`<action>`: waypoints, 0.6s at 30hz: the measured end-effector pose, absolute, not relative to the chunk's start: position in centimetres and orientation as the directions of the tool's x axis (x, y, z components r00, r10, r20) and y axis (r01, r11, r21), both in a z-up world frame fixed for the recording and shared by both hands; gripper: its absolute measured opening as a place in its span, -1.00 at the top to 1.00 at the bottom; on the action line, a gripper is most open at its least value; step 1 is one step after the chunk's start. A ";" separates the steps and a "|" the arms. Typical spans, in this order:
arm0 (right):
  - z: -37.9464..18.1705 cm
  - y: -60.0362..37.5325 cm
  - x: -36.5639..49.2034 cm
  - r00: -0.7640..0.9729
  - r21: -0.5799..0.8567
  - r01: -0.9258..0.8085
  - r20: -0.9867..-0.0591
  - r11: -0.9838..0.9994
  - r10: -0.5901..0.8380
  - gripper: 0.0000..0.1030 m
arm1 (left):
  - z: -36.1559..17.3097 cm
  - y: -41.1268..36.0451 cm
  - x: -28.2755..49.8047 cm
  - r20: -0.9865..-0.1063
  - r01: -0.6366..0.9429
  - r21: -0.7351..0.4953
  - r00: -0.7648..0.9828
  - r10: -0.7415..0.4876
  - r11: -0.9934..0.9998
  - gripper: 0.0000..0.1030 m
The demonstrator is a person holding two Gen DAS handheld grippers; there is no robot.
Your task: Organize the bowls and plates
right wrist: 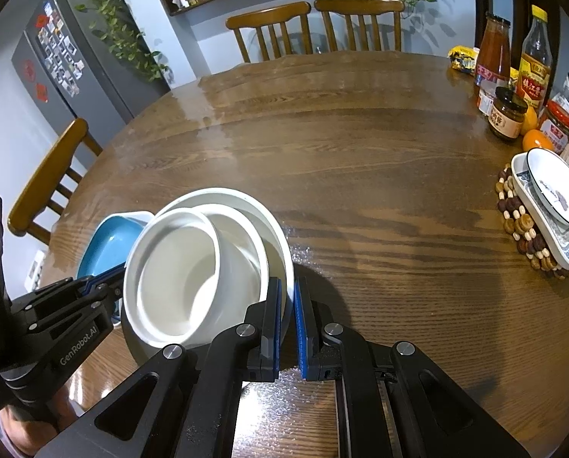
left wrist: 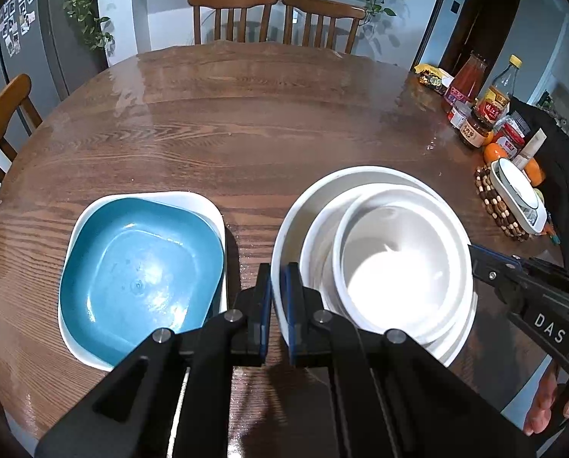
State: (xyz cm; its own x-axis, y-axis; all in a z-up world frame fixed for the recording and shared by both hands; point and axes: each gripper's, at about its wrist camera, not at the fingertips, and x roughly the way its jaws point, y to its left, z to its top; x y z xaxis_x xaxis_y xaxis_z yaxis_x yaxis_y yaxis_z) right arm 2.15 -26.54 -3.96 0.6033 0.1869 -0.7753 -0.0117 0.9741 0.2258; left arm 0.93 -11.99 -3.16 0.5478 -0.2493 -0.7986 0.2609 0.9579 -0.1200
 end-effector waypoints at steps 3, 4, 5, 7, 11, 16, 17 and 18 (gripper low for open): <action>-3.8 -26.6 2.1 0.606 0.226 -0.012 -0.773 0.974 0.187 0.79 | -3.1 -12.0 0.9 -0.797 0.262 -0.118 0.550 -0.249 0.958 0.97; -3.9 -26.5 2.1 0.606 0.228 -0.011 -0.773 0.974 0.188 0.79 | -3.0 -12.0 0.9 -0.797 0.262 -0.117 0.551 -0.248 0.958 0.97; -3.8 -26.5 2.1 0.606 0.227 -0.012 -0.773 0.974 0.188 0.79 | -3.0 -12.0 0.9 -0.796 0.262 -0.115 0.552 -0.247 0.958 0.97; -3.8 -26.6 2.1 0.606 0.227 -0.012 -0.773 0.974 0.188 0.79 | -3.0 -12.1 0.9 -0.796 0.262 -0.115 0.552 -0.247 0.958 0.97; -3.8 -26.6 2.1 0.608 0.227 -0.011 -0.772 0.974 0.187 0.79 | -2.9 -12.1 0.9 -0.794 0.265 -0.115 0.555 -0.249 0.957 0.97; -3.4 -26.7 2.0 0.613 0.228 -0.013 -0.767 0.974 0.188 0.79 | -2.8 -12.0 0.8 -0.792 0.264 -0.118 0.557 -0.251 0.957 0.96; -3.3 -26.7 2.0 0.614 0.227 -0.014 -0.767 0.974 0.187 0.79 | -2.8 -11.9 0.8 -0.791 0.263 -0.118 0.558 -0.251 0.958 0.96; -3.3 -26.7 2.0 0.614 0.227 -0.015 -0.766 0.974 0.188 0.79 | -2.7 -11.9 0.8 -0.790 0.263 -0.117 0.561 -0.250 0.958 0.96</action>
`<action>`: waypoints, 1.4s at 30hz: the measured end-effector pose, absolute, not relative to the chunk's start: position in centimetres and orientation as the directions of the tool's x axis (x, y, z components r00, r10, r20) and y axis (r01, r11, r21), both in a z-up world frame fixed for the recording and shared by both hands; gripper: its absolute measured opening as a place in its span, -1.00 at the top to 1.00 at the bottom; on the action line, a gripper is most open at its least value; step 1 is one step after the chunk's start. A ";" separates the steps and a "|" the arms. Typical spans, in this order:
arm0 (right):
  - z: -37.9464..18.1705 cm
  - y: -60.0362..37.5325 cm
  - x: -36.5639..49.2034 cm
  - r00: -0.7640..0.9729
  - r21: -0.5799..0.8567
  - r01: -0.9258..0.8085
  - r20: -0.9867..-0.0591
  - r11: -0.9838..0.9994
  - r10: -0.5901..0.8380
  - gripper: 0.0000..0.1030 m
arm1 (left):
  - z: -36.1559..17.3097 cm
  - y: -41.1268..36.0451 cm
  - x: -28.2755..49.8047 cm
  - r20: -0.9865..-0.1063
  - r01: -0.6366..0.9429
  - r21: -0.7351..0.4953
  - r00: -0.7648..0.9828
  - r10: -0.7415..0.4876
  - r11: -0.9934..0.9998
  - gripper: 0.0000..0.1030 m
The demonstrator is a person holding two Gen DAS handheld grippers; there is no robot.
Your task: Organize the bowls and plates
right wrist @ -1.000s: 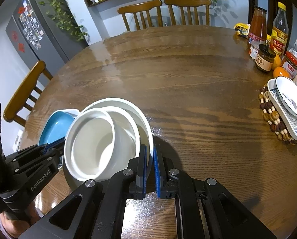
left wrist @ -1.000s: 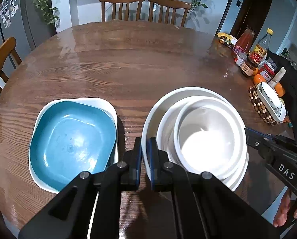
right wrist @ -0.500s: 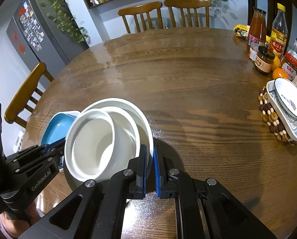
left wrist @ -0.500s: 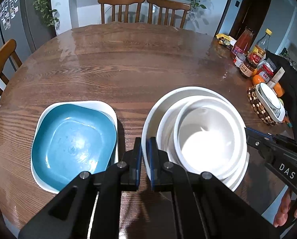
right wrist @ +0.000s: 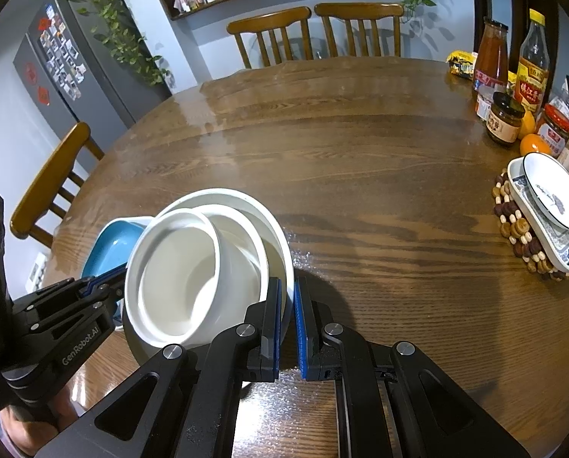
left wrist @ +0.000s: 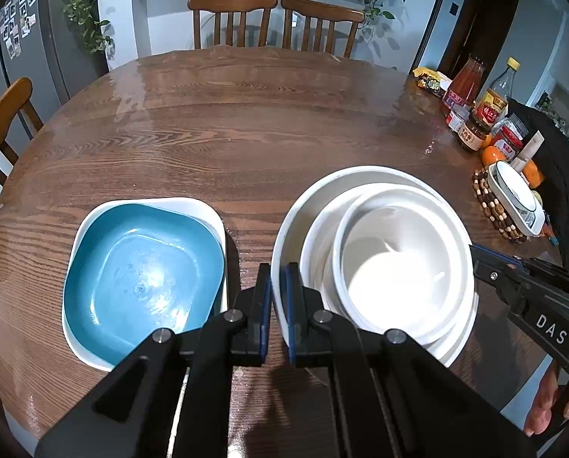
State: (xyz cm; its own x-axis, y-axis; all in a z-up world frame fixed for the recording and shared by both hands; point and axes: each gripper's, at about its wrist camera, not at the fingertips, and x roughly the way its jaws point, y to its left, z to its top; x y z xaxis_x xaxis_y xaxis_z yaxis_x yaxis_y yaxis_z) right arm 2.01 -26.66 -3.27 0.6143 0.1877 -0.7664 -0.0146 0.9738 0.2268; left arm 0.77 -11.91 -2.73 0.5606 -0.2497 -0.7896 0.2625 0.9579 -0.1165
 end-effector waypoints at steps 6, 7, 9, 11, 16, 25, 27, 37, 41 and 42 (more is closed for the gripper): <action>-3.3 -26.5 1.9 0.617 0.228 -0.017 -0.764 0.974 0.189 0.79 | -2.5 -11.8 0.6 -0.785 0.260 -0.112 0.569 -0.246 0.959 0.97; -3.3 -26.5 1.9 0.618 0.227 -0.017 -0.763 0.974 0.189 0.79 | -2.5 -11.8 0.5 -0.784 0.260 -0.111 0.570 -0.245 0.959 0.97; -3.3 -26.5 1.9 0.619 0.226 -0.018 -0.763 0.974 0.188 0.79 | -2.5 -11.7 0.5 -0.783 0.261 -0.111 0.571 -0.246 0.959 0.97; -3.2 -26.4 1.9 0.620 0.226 -0.020 -0.762 0.974 0.189 0.79 | -2.4 -11.6 0.4 -0.782 0.260 -0.112 0.572 -0.246 0.959 0.97; -3.1 -26.3 1.8 0.623 0.226 -0.023 -0.758 0.974 0.191 0.79 | -2.2 -11.5 0.3 -0.779 0.258 -0.111 0.577 -0.245 0.960 0.97; -2.8 -25.9 1.6 0.629 0.222 -0.032 -0.754 0.975 0.192 0.79 | -1.9 -11.1 0.0 -0.772 0.254 -0.107 0.588 -0.241 0.961 0.97; -2.8 -25.9 1.5 0.631 0.222 -0.035 -0.752 0.975 0.194 0.79 | -1.7 -10.9 -0.1 -0.769 0.251 -0.108 0.592 -0.241 0.962 0.97; -2.5 -25.1 1.5 0.634 0.214 -0.049 -0.748 0.976 0.196 0.79 | -1.4 -10.1 -0.1 -0.762 0.240 -0.108 0.604 -0.235 0.965 0.97; -2.2 -24.8 1.6 0.637 0.210 -0.059 -0.745 0.976 0.199 0.79 | -1.2 -9.7 -0.2 -0.757 0.233 -0.105 0.612 -0.230 0.967 0.97; -2.2 -24.6 1.6 0.637 0.209 -0.061 -0.745 0.976 0.199 0.79 | -1.1 -9.6 -0.3 -0.757 0.232 -0.105 0.613 -0.229 0.967 0.97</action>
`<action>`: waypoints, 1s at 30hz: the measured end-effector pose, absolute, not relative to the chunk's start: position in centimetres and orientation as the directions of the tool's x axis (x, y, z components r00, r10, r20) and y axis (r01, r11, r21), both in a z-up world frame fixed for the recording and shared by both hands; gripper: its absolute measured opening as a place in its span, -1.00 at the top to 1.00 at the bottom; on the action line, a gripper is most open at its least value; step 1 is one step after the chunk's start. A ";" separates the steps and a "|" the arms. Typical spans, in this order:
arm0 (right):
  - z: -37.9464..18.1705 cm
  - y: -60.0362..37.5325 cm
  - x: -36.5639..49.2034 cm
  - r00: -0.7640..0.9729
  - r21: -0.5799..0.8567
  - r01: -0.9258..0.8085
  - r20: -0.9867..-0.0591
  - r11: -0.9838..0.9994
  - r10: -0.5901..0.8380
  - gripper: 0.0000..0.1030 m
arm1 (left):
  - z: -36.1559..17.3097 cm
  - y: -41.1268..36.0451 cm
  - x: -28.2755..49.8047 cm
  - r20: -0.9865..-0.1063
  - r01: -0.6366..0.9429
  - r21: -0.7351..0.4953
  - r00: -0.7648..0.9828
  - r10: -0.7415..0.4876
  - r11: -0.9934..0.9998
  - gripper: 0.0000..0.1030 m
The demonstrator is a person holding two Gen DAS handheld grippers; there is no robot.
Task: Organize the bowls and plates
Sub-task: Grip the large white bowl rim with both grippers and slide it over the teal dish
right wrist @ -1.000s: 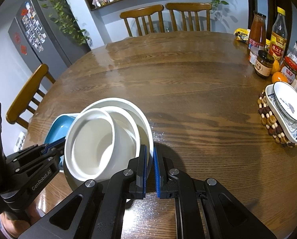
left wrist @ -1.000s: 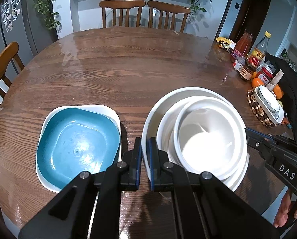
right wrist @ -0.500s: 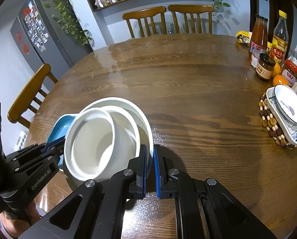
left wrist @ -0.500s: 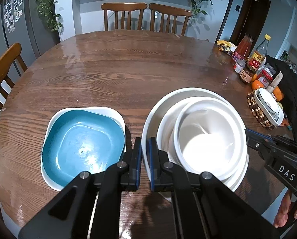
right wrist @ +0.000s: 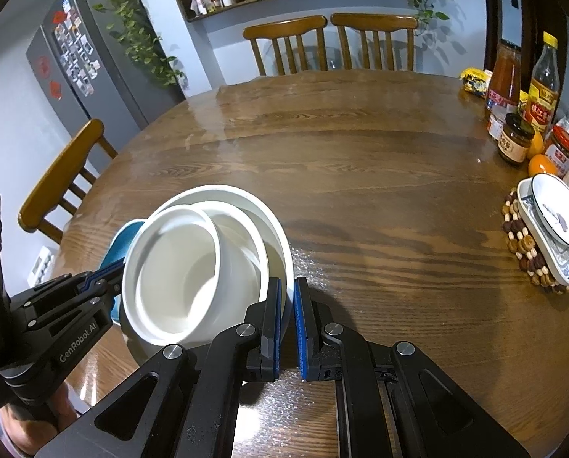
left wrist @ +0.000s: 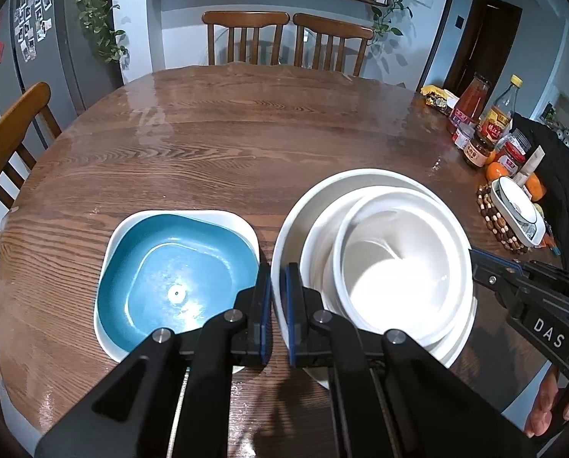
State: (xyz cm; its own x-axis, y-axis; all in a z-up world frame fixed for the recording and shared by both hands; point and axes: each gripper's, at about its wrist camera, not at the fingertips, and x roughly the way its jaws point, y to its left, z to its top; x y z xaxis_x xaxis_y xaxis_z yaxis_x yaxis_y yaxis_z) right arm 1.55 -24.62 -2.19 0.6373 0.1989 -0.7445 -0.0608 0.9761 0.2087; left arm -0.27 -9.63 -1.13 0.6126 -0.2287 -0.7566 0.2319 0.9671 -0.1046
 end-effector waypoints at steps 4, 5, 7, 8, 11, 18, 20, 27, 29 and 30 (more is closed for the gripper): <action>-2.0 -24.1 1.7 0.636 0.208 -0.071 -0.744 0.975 0.205 0.79 | -1.0 -9.2 -0.3 -0.755 0.221 -0.104 0.617 -0.221 0.970 0.97; -2.0 -23.9 1.7 0.636 0.208 -0.074 -0.743 0.975 0.207 0.79 | -1.0 -9.0 -0.3 -0.755 0.217 -0.104 0.619 -0.219 0.971 0.97; -1.9 -23.7 1.7 0.637 0.208 -0.079 -0.742 0.975 0.210 0.79 | -0.9 -8.8 -0.3 -0.753 0.211 -0.104 0.621 -0.216 0.972 0.97; -1.9 -23.6 1.8 0.637 0.207 -0.083 -0.741 0.975 0.212 0.79 | -0.9 -8.6 -0.3 -0.753 0.209 -0.104 0.623 -0.214 0.972 0.97; -1.9 -23.4 1.9 0.636 0.210 -0.088 -0.741 0.974 0.218 0.79 | -0.8 -8.4 -0.3 -0.752 0.201 -0.103 0.625 -0.209 0.974 0.97; -1.9 -22.6 2.2 0.632 0.206 -0.102 -0.742 0.973 0.224 0.79 | -0.9 -7.6 -0.1 -0.752 0.187 -0.104 0.627 -0.201 0.977 0.96; -1.8 -22.3 2.3 0.632 0.205 -0.106 -0.742 0.973 0.225 0.79 | -0.8 -7.5 -0.1 -0.752 0.182 -0.105 0.628 -0.198 0.978 0.96; -1.5 -21.4 2.6 0.632 0.197 -0.126 -0.740 0.972 0.232 0.79 | -0.6 -6.6 -0.1 -0.746 0.162 -0.103 0.640 -0.184 0.981 0.96; -1.5 -21.0 2.7 0.632 0.195 -0.130 -0.739 0.972 0.233 0.79 | -0.7 -6.3 -0.1 -0.746 0.156 -0.104 0.641 -0.181 0.982 0.96; -1.5 -20.9 2.8 0.631 0.196 -0.131 -0.740 0.972 0.234 0.79 | -0.6 -6.2 -0.1 -0.746 0.154 -0.105 0.641 -0.180 0.983 0.96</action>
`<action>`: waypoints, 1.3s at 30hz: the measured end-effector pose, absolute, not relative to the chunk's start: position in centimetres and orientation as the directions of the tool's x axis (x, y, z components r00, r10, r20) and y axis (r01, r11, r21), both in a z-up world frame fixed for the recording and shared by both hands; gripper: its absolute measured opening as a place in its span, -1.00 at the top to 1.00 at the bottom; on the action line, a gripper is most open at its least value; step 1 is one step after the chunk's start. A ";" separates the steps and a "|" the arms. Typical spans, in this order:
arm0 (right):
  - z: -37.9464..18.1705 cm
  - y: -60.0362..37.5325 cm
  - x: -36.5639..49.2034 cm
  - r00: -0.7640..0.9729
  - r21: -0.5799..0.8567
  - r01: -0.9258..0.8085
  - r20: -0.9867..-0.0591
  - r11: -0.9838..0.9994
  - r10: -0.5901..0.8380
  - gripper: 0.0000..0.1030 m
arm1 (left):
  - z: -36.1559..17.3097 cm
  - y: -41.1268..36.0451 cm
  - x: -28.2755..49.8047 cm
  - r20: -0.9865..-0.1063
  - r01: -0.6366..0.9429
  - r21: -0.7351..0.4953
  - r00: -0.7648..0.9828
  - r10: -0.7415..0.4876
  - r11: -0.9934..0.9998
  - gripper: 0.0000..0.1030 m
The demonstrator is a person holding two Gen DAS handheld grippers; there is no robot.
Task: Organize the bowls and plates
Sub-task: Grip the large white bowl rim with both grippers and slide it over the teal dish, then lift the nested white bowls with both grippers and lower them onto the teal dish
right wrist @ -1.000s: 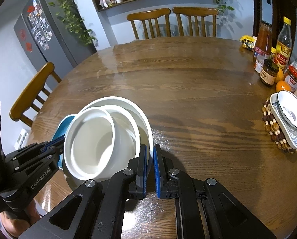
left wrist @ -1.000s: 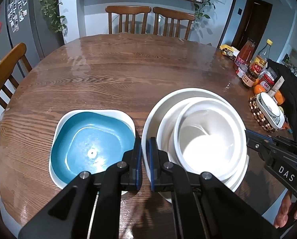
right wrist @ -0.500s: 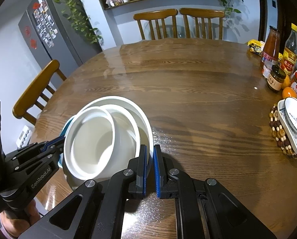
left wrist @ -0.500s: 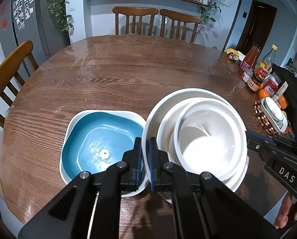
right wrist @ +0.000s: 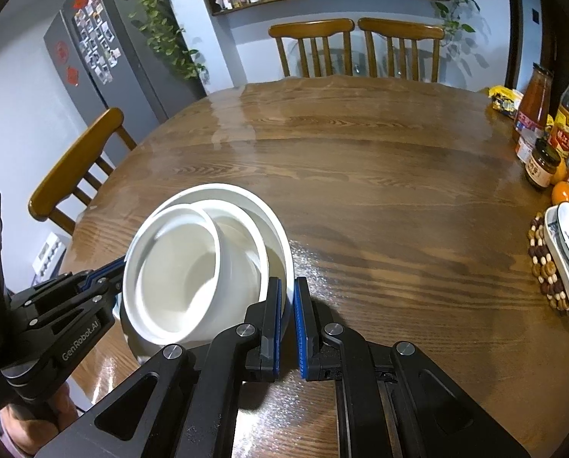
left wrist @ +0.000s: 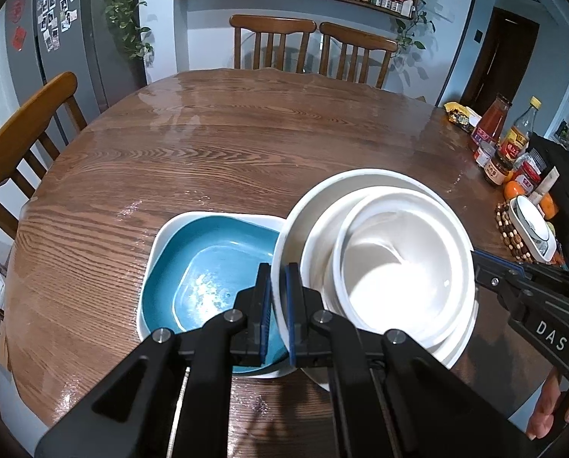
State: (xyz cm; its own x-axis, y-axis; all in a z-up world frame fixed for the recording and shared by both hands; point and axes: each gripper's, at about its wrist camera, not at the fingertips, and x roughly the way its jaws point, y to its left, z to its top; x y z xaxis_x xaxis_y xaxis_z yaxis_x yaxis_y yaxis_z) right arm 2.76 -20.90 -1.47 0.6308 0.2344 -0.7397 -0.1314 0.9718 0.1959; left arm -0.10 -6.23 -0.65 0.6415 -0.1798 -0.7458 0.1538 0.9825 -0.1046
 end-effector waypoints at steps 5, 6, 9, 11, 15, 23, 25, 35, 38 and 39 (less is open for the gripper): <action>-1.5 -20.2 3.1 0.626 0.194 -0.143 -0.742 0.970 0.241 0.79 | -0.7 -5.7 0.1 -0.747 0.138 -0.107 0.642 -0.171 0.985 0.96; -1.5 -20.0 3.2 0.625 0.193 -0.146 -0.742 0.970 0.242 0.79 | -0.7 -5.5 0.1 -0.747 0.135 -0.107 0.643 -0.170 0.985 0.96; -1.3 -19.7 3.3 0.624 0.189 -0.153 -0.743 0.970 0.243 0.79 | -0.7 -5.3 0.3 -0.747 0.127 -0.108 0.645 -0.164 0.986 0.96; -1.3 -19.4 3.4 0.622 0.187 -0.158 -0.743 0.969 0.245 0.79 | -0.7 -4.9 0.4 -0.747 0.121 -0.110 0.645 -0.162 0.987 0.96; -1.2 -18.8 3.6 0.619 0.186 -0.167 -0.745 0.968 0.250 0.79 | -0.6 -4.4 0.5 -0.747 0.109 -0.111 0.647 -0.155 0.988 0.96; -1.2 -17.7 4.1 0.612 0.184 -0.187 -0.746 0.965 0.262 0.79 | -0.6 -3.2 0.7 -0.747 0.087 -0.110 0.650 -0.140 0.990 0.96; -1.1 -17.4 4.2 0.610 0.186 -0.195 -0.746 0.963 0.268 0.79 | -0.5 -2.8 0.6 -0.746 0.081 -0.109 0.652 -0.135 0.991 0.96; -1.0 -15.4 4.7 0.600 0.184 -0.231 -0.746 0.955 0.289 0.79 | -0.3 -1.0 0.5 -0.745 0.042 -0.100 0.659 -0.103 0.994 0.96; -0.9 -14.8 4.8 0.597 0.180 -0.241 -0.747 0.954 0.291 0.79 | -0.2 -0.4 0.5 -0.745 0.031 -0.100 0.660 -0.096 0.994 0.96; -0.9 -14.6 4.9 0.596 0.178 -0.243 -0.748 0.954 0.292 0.79 | -0.3 -0.3 0.5 -0.745 0.030 -0.101 0.660 -0.096 0.994 0.96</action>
